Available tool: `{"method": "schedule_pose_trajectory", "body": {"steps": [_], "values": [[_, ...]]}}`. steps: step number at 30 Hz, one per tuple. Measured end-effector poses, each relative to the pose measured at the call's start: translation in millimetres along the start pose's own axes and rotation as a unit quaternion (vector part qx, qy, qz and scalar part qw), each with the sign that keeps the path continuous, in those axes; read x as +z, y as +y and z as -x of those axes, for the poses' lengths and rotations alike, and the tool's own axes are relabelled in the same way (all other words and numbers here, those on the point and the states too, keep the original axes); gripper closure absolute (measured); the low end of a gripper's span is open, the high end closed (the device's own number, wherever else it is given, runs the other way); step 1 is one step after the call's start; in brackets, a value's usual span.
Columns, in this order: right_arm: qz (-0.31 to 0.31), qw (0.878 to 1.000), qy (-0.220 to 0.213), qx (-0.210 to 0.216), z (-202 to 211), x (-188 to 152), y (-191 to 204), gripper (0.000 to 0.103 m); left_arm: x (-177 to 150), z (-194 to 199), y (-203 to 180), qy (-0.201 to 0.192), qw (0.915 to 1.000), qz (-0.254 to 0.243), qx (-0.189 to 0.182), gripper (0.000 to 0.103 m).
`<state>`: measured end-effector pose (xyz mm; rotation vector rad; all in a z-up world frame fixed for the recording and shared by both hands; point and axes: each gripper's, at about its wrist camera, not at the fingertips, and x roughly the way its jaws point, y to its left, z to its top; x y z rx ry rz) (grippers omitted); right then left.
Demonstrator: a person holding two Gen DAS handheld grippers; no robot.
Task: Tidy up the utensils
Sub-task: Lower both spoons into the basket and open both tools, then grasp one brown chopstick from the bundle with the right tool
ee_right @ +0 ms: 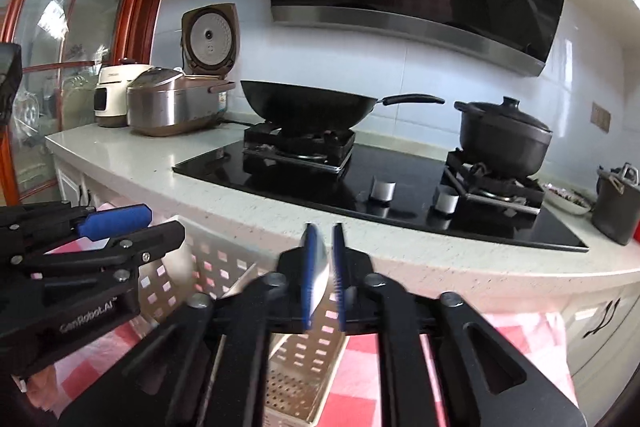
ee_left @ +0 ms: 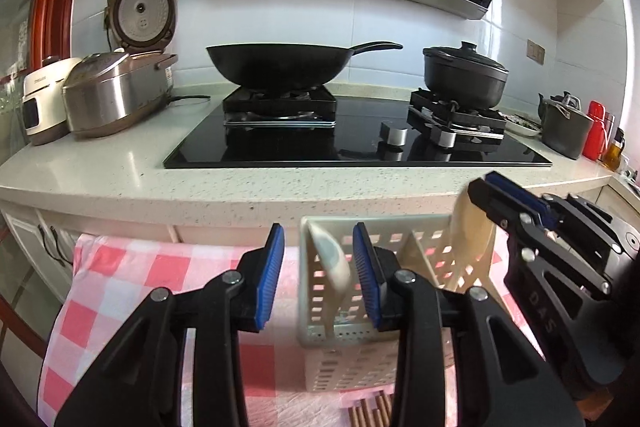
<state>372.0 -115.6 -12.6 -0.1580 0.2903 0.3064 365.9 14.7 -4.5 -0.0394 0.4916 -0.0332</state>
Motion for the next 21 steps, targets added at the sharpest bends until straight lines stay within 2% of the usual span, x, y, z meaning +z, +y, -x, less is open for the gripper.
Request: {"method": "schedule_pose_trajectory", "body": {"steps": [1, 2, 5, 7, 11, 13, 18, 21], "values": [[-0.014, 1.0, -0.002, 0.007, 4, 0, -3, 0.055, -1, 3, 2, -0.003, 1.0, 0.002, 0.002, 0.061], [-0.025, 1.0, -0.008, 0.008, 9, 0, -6, 0.052, -1, 7, 4, -0.007, 1.0, 0.004, 0.004, 0.058], [-0.041, 0.999, -0.013, 0.002, 28, 3, -13, 0.052, -3, 28, 12, -0.021, 0.9997, 0.006, 0.012, 0.054], [-0.052, 0.999, -0.013, 0.004, 42, 4, -17, 0.052, -5, 44, 18, -0.027, 0.9994, 0.011, 0.021, 0.043], [-0.066, 0.998, -0.003, 0.005, 74, -6, -18, 0.052, -18, 73, 26, -0.022, 0.9988, 0.026, 0.035, 0.034], [-0.077, 0.997, 0.013, 0.008, 88, -16, -15, 0.052, -30, 88, 29, -0.015, 0.9983, 0.03, 0.048, 0.025], [-0.086, 0.995, 0.052, 0.015, 114, -52, 0, 0.052, -66, 114, 35, 0.004, 0.9974, 0.039, 0.061, 0.019], [-0.101, 0.992, 0.08, 0.019, 123, -76, 8, 0.052, -88, 122, 39, 0.023, 0.9966, 0.048, 0.062, 0.019]]}}
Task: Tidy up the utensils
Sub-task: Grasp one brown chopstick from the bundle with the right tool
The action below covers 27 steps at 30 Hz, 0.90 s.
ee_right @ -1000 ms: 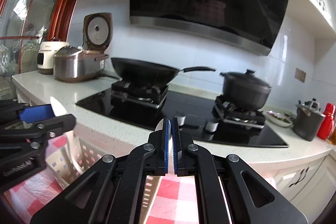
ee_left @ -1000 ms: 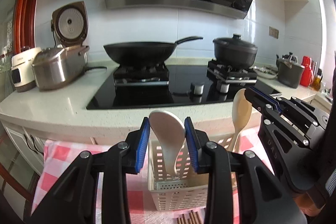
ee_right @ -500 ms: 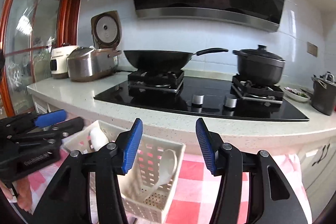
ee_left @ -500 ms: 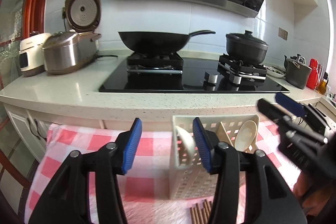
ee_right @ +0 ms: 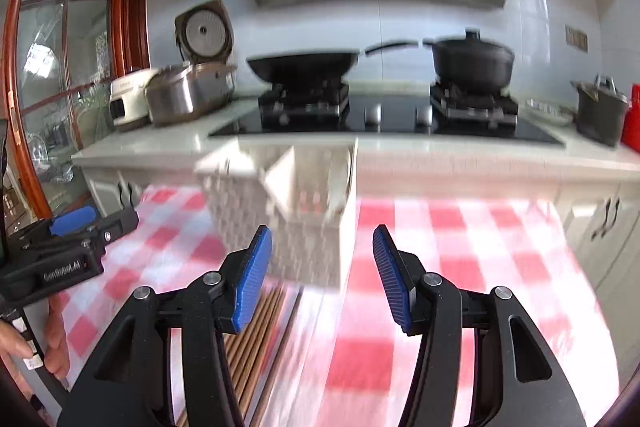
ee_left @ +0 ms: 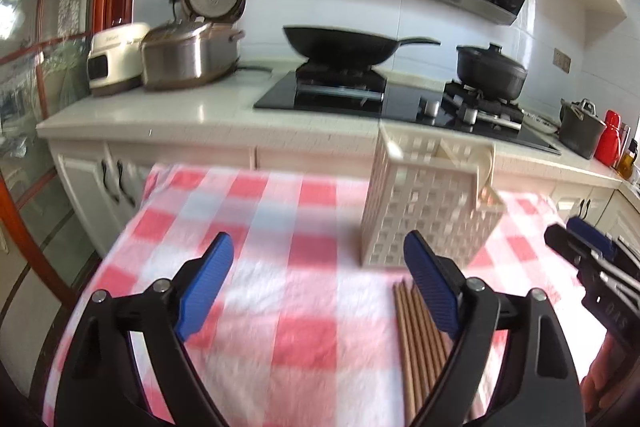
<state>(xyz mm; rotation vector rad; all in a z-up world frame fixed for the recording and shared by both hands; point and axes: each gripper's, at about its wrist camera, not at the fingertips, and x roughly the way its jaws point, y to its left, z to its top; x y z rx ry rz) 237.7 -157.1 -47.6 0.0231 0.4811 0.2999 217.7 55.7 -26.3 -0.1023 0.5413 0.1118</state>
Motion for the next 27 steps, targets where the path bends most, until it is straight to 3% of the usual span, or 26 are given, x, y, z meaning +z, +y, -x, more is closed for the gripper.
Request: {"method": "schedule_pose_trajectory", "body": {"steps": [7, 13, 27], "values": [[-0.02, 0.998, 0.063, 0.0, -7, -41, 6, 0.052, -42, -3, 5, 0.052, 0.9986, -0.005, -0.007, 0.017], [-0.026, 0.99, 0.138, -0.007, -38, -54, 7, 0.054, -63, -16, 8, 0.087, 0.9961, 0.003, -0.007, 0.017], [-0.015, 0.982, 0.189, -0.021, -86, -52, 27, 0.072, -67, -20, 12, 0.08, 0.9968, -0.005, -0.003, 0.018]]}}
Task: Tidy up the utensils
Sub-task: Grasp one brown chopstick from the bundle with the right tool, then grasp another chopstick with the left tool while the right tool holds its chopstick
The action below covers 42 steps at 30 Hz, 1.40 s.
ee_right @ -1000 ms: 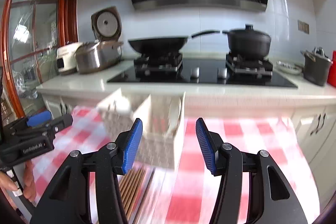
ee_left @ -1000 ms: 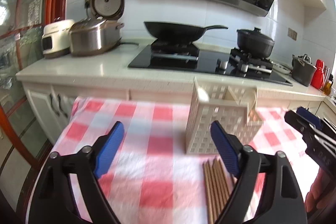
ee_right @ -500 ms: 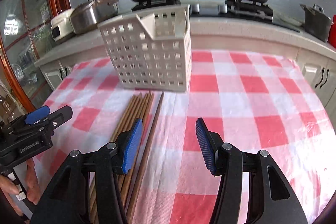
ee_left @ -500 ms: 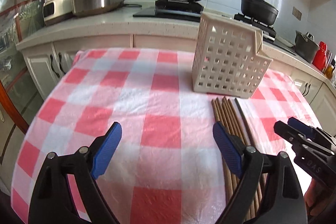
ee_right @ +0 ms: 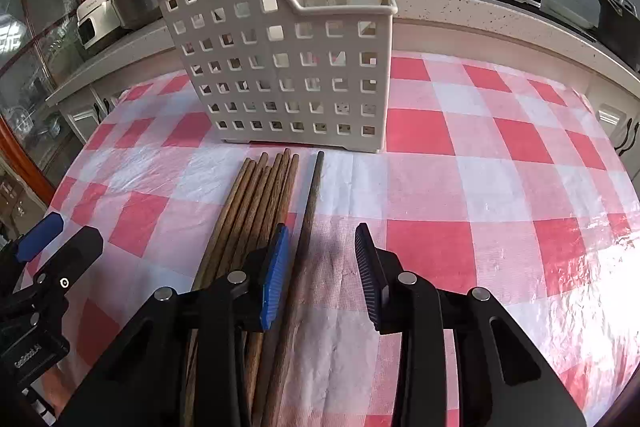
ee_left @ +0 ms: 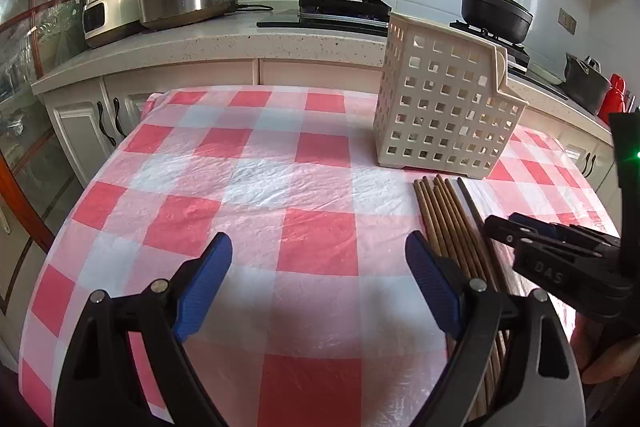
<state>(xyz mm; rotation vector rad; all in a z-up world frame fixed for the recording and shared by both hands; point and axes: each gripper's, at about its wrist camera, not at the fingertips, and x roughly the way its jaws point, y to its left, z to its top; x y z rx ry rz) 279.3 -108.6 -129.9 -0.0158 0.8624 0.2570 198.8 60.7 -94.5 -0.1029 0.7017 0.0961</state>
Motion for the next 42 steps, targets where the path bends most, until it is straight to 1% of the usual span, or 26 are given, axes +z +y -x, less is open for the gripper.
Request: {"method": "schedule_pose_trajectory", "body": {"steps": [9, 11, 12, 15, 18, 22, 26, 28, 30, 32, 34, 36, 40, 42], "values": [[0.023, 0.999, 0.004, -0.03, -9, 2, 8, 0.079, 0, -2, 1, 0.002, 1.0, 0.001, -0.007, 0.018], [0.031, 0.999, 0.004, -0.037, -9, 1, 9, 0.083, -1, -4, 1, 0.005, 0.9999, 0.002, -0.009, 0.018], [0.031, 0.999, 0.004, -0.037, -9, 1, 8, 0.088, -1, -4, 1, 0.007, 0.9999, 0.002, -0.009, 0.018], [0.025, 0.999, 0.004, -0.03, -7, -1, 3, 0.095, -2, -4, 0, 0.007, 0.9999, 0.002, -0.007, 0.018], [0.022, 1.0, 0.004, -0.018, -4, -4, -1, 0.095, -2, -4, -1, 0.008, 0.9999, 0.001, -0.008, 0.018], [0.011, 1.0, 0.003, 0.011, 3, -10, -13, 0.097, -3, -6, -4, 0.015, 0.9998, -0.003, -0.009, 0.018], [0.01, 1.0, 0.003, 0.01, 10, -16, -23, 0.097, -2, -12, -11, 0.027, 0.9994, -0.004, -0.021, 0.019], [0.003, 1.0, 0.003, 0.011, 12, -18, -30, 0.097, 0, -17, -17, 0.039, 0.9988, -0.007, -0.031, 0.024], [-0.006, 1.0, 0.001, 0.011, 15, -20, -38, 0.097, 2, -24, -25, 0.052, 0.9977, -0.013, -0.04, 0.026], [-0.014, 1.0, 0.002, 0.013, 18, -22, -48, 0.097, 4, -34, -33, 0.065, 0.9966, -0.019, -0.046, 0.03], [-0.019, 1.0, -0.001, 0.013, 21, -24, -55, 0.097, 5, -43, -41, 0.08, 0.9952, -0.028, -0.049, 0.045], [-0.022, 1.0, -0.001, 0.015, 23, -27, -60, 0.097, 6, -50, -46, 0.086, 0.9947, -0.028, -0.05, 0.047], [-0.027, 0.999, -0.002, 0.022, 24, -30, -66, 0.097, 10, -60, -54, 0.093, 0.994, -0.024, -0.053, 0.048], [-0.027, 0.999, -0.001, 0.029, 24, -30, -67, 0.097, 11, -64, -59, 0.096, 0.994, -0.03, -0.042, 0.048]]}}
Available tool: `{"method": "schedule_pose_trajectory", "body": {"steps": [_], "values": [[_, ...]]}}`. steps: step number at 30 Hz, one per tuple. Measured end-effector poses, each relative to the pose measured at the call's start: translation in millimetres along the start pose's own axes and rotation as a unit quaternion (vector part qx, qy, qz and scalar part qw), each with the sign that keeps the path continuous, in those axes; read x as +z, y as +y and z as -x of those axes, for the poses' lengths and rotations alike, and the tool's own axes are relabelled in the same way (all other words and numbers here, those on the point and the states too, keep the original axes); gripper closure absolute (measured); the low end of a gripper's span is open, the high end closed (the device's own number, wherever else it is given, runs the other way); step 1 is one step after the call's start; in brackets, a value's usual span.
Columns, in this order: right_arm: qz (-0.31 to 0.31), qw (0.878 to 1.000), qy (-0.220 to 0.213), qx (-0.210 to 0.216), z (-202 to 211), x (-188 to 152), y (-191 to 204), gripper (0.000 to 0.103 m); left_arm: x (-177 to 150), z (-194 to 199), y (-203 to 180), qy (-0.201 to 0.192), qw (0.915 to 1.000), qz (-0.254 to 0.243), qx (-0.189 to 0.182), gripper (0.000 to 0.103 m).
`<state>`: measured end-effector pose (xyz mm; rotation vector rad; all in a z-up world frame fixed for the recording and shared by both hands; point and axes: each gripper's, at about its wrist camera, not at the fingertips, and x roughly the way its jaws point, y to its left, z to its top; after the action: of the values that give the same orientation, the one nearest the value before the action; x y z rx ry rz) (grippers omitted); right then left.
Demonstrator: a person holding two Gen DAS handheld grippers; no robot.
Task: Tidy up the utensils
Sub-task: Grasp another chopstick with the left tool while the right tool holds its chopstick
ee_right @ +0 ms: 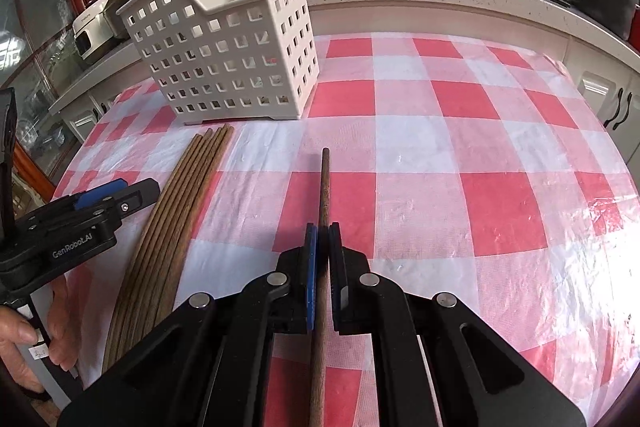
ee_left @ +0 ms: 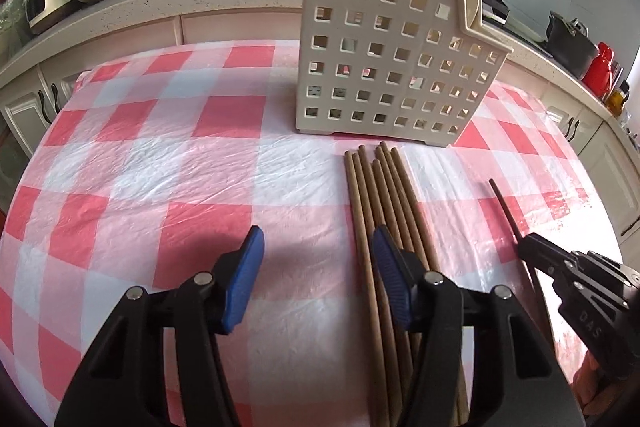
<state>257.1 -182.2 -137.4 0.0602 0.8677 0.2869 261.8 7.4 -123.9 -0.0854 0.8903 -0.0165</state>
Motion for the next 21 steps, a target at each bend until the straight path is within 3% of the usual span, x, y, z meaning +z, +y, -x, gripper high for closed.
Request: {"method": "schedule_pose_trajectory", "body": {"steps": [9, 12, 21], "values": [[-0.004, 1.0, 0.003, 0.012, 0, 1, -1, 0.097, 1, -6, -6, 0.005, 0.9997, -0.012, 0.021, 0.051], [0.005, 1.0, 0.006, 0.006, -1, 2, 1, 0.096, 1, -8, -16, 0.006, 0.9987, -0.037, 0.035, 0.063], [0.052, 0.998, 0.021, -0.024, -6, 8, 12, 0.096, -1, -5, -17, 0.005, 0.9984, -0.052, 0.019, 0.09]]}}
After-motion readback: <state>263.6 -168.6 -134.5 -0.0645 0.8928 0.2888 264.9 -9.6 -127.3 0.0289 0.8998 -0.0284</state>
